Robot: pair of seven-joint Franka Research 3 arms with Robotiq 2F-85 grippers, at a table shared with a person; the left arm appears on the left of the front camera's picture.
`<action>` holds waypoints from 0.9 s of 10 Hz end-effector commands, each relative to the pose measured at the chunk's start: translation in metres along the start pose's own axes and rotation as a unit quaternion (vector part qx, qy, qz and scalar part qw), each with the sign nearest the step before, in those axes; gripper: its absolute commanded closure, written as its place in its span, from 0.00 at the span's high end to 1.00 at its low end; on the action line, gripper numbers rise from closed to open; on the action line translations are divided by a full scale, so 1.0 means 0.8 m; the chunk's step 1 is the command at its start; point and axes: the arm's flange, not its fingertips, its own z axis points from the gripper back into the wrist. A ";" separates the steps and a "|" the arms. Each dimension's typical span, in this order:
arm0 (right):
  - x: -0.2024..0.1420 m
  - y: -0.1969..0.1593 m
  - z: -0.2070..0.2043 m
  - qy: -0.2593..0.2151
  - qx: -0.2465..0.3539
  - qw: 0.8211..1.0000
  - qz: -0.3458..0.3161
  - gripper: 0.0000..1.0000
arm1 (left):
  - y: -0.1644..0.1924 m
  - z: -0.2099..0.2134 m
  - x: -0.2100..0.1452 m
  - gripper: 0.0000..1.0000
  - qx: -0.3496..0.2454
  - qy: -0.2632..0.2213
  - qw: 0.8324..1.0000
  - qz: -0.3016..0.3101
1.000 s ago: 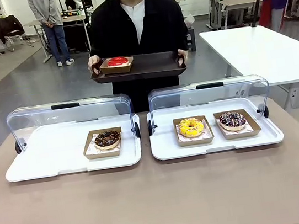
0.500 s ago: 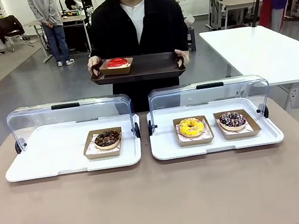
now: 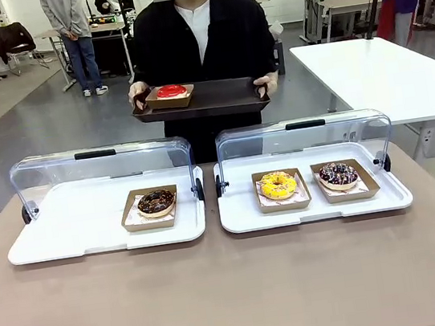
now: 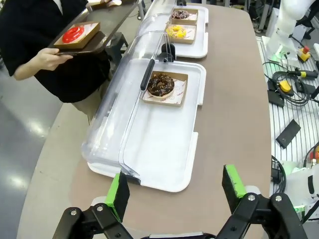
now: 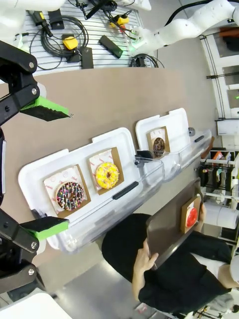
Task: Provide the desired donut to the person.
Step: Pick up and lift the Paper togo box containing the Donut pointed at by the person.
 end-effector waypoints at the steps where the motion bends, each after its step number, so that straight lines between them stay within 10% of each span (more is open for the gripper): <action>1: 0.000 0.000 -0.001 -0.007 0.001 1.000 0.003 1.00 | 0.000 0.001 -0.002 0.97 0.002 0.003 1.000 -0.001; 9: 0.000 0.000 -0.001 -0.007 0.001 1.000 0.003 1.00 | 0.000 0.001 -0.002 0.97 0.002 0.003 1.000 -0.001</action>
